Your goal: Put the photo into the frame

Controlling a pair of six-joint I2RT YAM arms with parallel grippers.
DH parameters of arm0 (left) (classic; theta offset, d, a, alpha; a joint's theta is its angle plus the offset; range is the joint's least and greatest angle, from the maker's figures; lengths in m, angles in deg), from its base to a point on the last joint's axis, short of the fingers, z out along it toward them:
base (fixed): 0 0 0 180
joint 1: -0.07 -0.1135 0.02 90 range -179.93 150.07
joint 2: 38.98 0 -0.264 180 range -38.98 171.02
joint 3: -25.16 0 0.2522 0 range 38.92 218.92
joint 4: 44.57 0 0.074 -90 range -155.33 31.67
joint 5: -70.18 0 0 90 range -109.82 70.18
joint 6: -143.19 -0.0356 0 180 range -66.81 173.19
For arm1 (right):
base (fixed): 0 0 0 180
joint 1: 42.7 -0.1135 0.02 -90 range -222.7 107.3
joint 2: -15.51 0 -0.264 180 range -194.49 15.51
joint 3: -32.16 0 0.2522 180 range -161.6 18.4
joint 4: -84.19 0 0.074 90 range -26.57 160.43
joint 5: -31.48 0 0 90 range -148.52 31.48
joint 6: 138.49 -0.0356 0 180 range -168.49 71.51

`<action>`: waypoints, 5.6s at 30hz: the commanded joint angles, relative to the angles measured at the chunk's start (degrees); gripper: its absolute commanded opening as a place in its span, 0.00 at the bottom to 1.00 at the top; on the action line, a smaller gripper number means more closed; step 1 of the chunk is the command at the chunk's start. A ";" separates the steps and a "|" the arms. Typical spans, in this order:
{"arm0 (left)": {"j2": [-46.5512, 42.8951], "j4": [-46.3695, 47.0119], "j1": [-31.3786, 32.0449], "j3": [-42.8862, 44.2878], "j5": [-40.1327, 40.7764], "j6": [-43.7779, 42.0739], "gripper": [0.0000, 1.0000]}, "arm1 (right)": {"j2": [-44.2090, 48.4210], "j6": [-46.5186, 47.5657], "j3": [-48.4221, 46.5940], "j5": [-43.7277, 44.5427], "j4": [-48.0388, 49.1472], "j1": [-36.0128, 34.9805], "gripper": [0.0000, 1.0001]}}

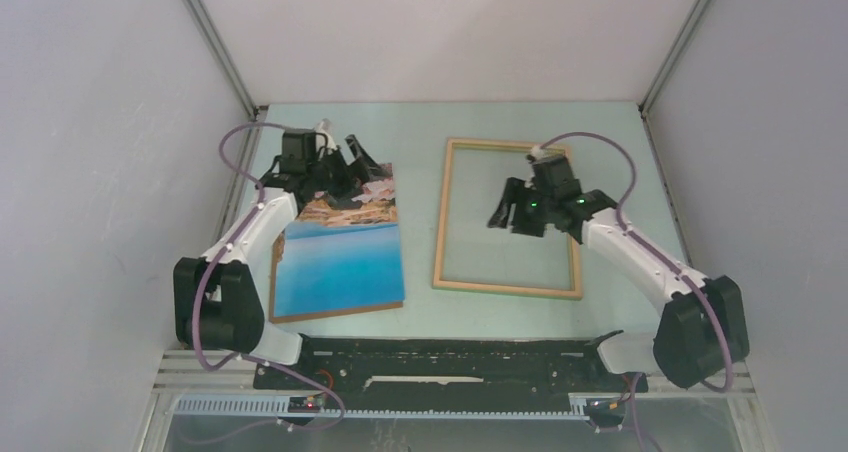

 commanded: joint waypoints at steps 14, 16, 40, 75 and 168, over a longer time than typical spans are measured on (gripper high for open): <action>12.01 21.22 -14.16 -15.60 -7.60 24.62 1.00 | -31.34 -28.93 -4.81 -22.19 40.27 -22.81 0.61; 12.72 21.28 -14.30 -15.86 -7.49 24.77 1.00 | -33.10 -29.94 -5.36 -22.02 40.86 -23.52 0.60; 15.90 22.01 -14.31 -16.57 -7.48 25.79 1.00 | -44.11 -29.31 -15.45 -24.32 35.76 -25.21 0.55; 11.24 21.75 -12.47 -15.54 -7.58 23.70 1.00 | -52.44 -44.01 -19.00 -20.07 55.05 -26.06 0.35; -16.67 7.43 1.66 -4.63 5.21 2.57 1.00 | -4.81 11.24 -52.52 29.33 -54.37 -0.39 0.00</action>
